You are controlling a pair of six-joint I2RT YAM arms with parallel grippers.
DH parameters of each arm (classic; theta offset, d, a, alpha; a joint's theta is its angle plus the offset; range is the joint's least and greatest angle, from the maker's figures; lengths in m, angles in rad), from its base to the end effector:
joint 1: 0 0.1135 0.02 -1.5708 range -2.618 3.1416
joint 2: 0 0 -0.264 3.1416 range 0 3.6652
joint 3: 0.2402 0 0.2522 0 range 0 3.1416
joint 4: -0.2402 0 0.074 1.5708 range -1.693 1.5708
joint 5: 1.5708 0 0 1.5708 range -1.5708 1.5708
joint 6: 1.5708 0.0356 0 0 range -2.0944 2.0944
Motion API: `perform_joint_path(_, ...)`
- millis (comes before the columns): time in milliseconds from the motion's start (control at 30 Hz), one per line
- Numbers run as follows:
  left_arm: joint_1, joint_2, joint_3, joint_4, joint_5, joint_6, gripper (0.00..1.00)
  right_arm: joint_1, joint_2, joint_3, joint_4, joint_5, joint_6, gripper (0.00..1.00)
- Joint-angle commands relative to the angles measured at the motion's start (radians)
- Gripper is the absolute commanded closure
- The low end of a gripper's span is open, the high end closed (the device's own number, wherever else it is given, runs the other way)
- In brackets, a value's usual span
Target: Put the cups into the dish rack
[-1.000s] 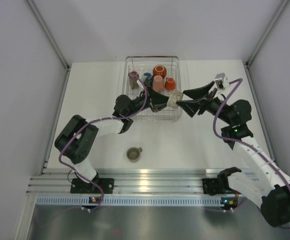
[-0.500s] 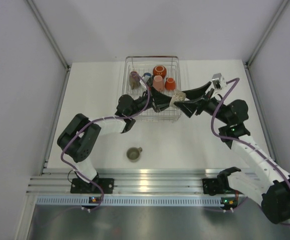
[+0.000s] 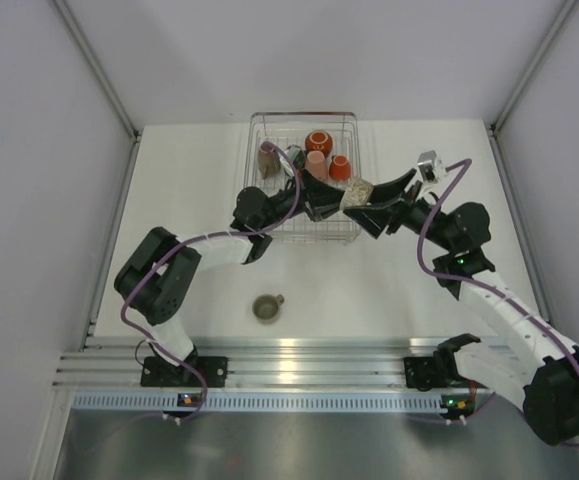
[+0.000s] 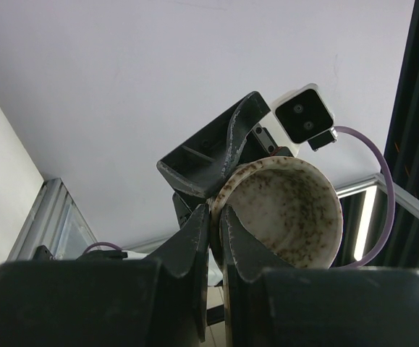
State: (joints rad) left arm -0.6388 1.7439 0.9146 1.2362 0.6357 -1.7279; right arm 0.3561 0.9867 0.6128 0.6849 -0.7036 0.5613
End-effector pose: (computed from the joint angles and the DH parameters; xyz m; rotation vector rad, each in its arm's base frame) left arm 0.2840 -0.2372 0.2741 -0.1362 1.6803 -2.3092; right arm 0.1988 0.0985 0.3311 -0.5129 1.3467 1.2054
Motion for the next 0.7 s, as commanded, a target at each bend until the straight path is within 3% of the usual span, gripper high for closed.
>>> perform_joint_path(0, -0.005, 0.002, 0.044, 0.115, -0.022, -0.002, 1.00, 0.018, -0.006, 0.004, 0.044, -0.025, -0.004, 0.37)
perform_joint_path(300, -0.005, 0.005, 0.015, 0.121, -0.018, -0.007, 1.00, 0.020, -0.002, 0.036, 0.051, -0.014, -0.018, 0.44)
perform_joint_path(400, -0.006, 0.009, 0.015, 0.126, -0.016, -0.010, 1.00, 0.020, -0.005, 0.047, 0.053, -0.013, -0.029, 0.61)
perform_joint_path(533, -0.009, 0.019, 0.013, 0.126, -0.011, -0.010, 1.00, 0.018, 0.003, 0.057, 0.056, -0.013, -0.038, 0.97)
perform_joint_path(667, -0.009, 0.023, 0.003, 0.126, -0.010, -0.007, 1.00, 0.021, -0.010, 0.048, 0.061, 0.015, -0.055, 1.00)
